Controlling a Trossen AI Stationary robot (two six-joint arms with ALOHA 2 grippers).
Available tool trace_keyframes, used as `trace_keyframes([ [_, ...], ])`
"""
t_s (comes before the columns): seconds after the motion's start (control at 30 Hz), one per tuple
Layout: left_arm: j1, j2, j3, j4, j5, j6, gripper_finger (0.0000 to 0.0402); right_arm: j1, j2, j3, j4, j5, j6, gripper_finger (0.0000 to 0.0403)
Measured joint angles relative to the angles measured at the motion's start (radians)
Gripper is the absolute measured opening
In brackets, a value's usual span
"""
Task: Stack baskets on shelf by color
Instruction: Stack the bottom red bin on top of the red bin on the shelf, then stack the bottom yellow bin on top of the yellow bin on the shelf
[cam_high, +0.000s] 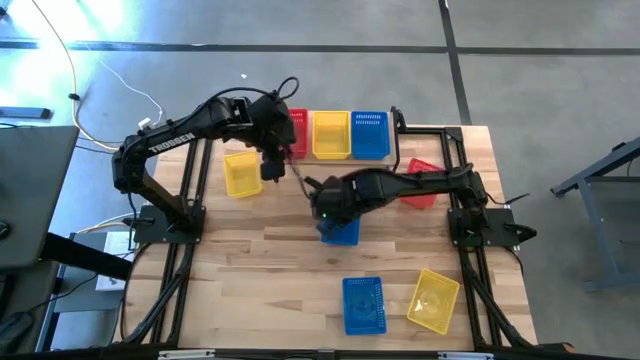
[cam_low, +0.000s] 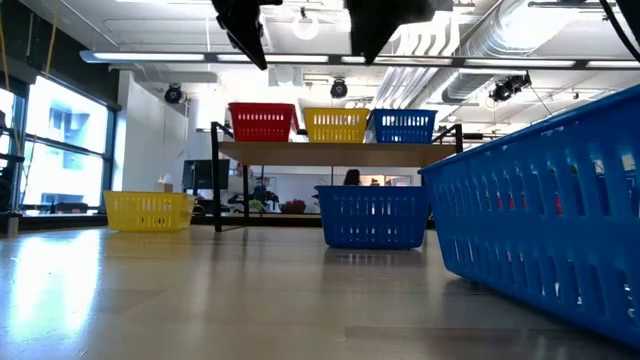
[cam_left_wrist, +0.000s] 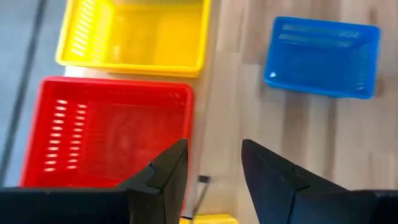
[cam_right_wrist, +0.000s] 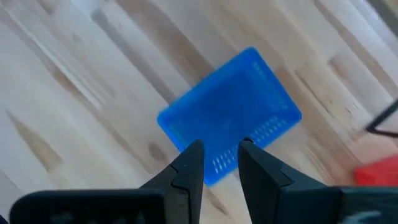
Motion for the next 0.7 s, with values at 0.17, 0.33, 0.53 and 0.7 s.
trace_keyframes([
  [0.17,0.0,-0.006,-0.028,-0.038,0.068,-0.026,0.0134,0.053,0.0,0.0,-0.071,0.03,0.003,0.0085],
  [0.33,-0.011,-0.011,-0.057,-0.064,0.13,-0.05,0.0132,0.108,0.0,0.0,-0.101,0.027,0.012,0.0085],
  [0.53,-0.045,-0.012,-0.093,-0.059,0.13,-0.087,0.0131,0.182,0.0,0.0,-0.101,0.015,-0.011,0.0085],
  [0.7,-0.079,-0.012,-0.096,-0.055,0.126,-0.108,0.0131,0.232,0.0,0.0,-0.101,0.007,-0.027,0.0085],
])
